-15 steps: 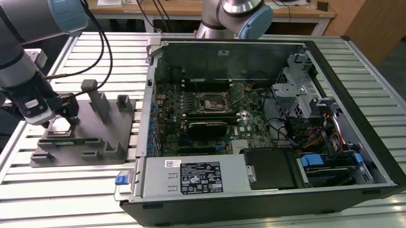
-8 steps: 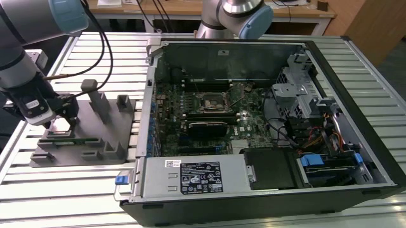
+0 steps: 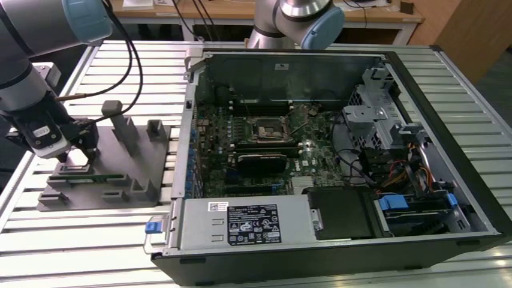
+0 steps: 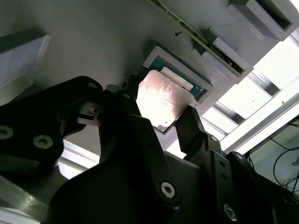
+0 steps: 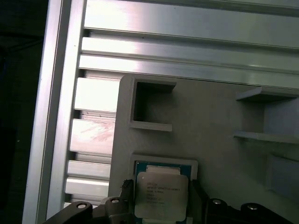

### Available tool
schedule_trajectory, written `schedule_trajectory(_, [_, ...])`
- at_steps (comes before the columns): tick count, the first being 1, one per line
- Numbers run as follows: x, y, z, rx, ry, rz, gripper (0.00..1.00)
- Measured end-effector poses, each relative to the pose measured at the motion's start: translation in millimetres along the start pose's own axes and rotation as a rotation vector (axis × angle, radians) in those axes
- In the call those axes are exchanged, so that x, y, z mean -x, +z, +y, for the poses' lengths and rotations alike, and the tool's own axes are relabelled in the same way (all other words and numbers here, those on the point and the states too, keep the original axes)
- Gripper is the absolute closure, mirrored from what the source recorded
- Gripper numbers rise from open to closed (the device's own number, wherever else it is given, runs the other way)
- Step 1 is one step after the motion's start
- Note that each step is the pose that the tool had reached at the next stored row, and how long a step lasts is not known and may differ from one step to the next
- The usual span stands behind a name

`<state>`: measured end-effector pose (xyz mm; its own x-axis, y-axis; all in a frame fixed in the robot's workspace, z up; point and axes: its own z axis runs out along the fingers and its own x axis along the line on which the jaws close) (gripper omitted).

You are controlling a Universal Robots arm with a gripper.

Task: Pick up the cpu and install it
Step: 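Pick up the cpu and move it towards the insertion slot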

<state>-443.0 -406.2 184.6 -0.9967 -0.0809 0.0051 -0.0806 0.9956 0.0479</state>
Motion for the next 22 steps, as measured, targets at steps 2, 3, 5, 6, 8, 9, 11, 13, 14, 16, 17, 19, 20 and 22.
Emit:
schedule_trajectory(2, [0.0,-0.2,0.0,-0.0004,0.0,0.0,0.42])
schedule_trajectory(3, [0.0,-0.3,0.1,-0.0007,0.0,-0.0001,0.42])
schedule_trajectory(5, [0.0,-0.5,0.1,-0.0024,0.0,0.0,0.42])
schedule_trajectory(6, [0.0,-0.5,0.1,-0.0038,0.0,0.0001,0.42])
schedule_trajectory(8, [0.0,-0.5,0.1,-0.0058,0.0,0.0002,0.41])
schedule_trajectory(9, [0.0,-0.8,0.1,-0.0066,0.0,0.0005,0.41])
schedule_trajectory(11, [0.0,-1.4,0.1,-0.007,0.0,0.0005,0.35])
schedule_trajectory(13, [0.0,-2.3,0.2,-0.0071,0.0,-0.0004,0.35])
schedule_trajectory(14, [0.0,-2.4,0.2,-0.0071,0.0,-0.0011,0.35])
schedule_trajectory(16, [-0.7,-2.6,0.3,-0.008,0.0,-0.0035,0.35])
schedule_trajectory(17, [-1.2,-2.7,0.3,-0.0089,0.0,-0.0056,0.35])
schedule_trajectory(19, [-1.3,-2.6,0.3,-0.0129,0.0,-0.0075,0.35])
schedule_trajectory(20, [-1.3,-2.5,0.3,-0.015,0.0,-0.0075,0.35])
schedule_trajectory(22, [-1.4,-2.3,0.3,-0.0181,0.0,-0.0072,0.35])
